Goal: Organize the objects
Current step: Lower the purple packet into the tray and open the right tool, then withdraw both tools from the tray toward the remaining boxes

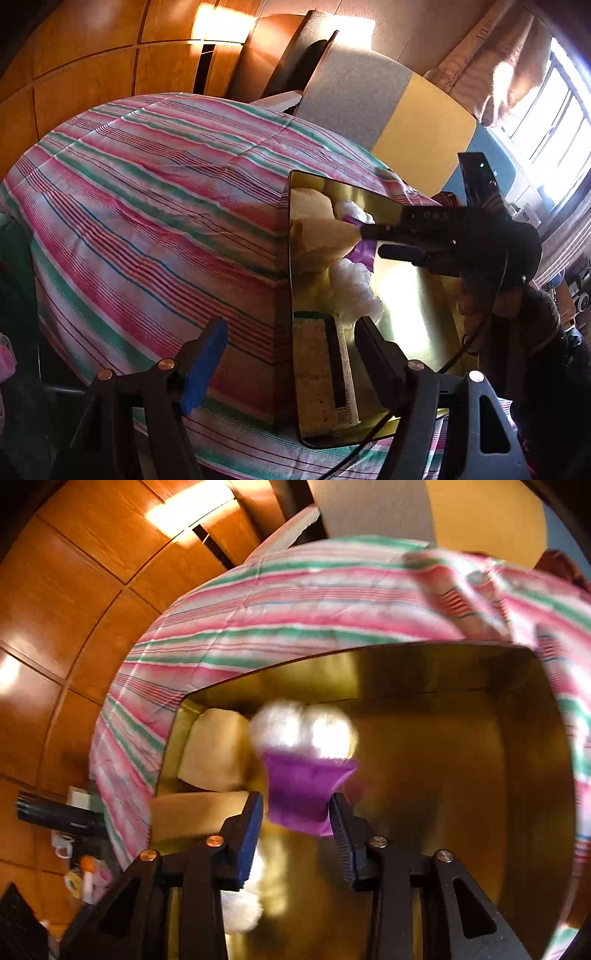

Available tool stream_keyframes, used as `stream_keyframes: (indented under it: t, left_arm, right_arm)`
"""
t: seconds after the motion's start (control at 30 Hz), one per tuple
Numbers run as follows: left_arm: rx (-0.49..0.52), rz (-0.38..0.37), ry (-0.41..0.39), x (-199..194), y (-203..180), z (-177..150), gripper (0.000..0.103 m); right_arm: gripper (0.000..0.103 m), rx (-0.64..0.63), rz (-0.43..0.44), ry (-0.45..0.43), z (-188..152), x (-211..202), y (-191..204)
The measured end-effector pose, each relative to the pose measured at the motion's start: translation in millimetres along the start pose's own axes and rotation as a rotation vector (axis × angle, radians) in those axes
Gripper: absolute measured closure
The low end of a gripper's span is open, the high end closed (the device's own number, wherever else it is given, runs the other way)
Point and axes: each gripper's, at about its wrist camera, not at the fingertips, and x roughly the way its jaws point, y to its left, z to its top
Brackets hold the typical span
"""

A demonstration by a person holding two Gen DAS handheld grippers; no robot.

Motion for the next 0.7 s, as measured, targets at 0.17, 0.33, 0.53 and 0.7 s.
stream_keyframes:
  t: [0.17,0.33,0.53,0.7]
  left_arm:
    - [-0.001,-0.004,0.003,1,-2,1,0.031]
    - [0.012,-0.024,0.009,0,-12,-1,0.031]
    - [0.059,-0.043,0.021,-2,-31,-7,0.031]
    - [0.099,-0.049,0.032,-3,-48,-11,0.031]
  right_arm:
    - [0.046,0.005,0.069,-0.027,-2,-6,3]
    - [0.012,-0.083,0.018,-0.103,-20,-44,7]
    - [0.0,-0.191,-0.09,-0.209,-53,-92,8]
    - [0.0,-0.192,-0.154,-0.252,-78,-125,-16]
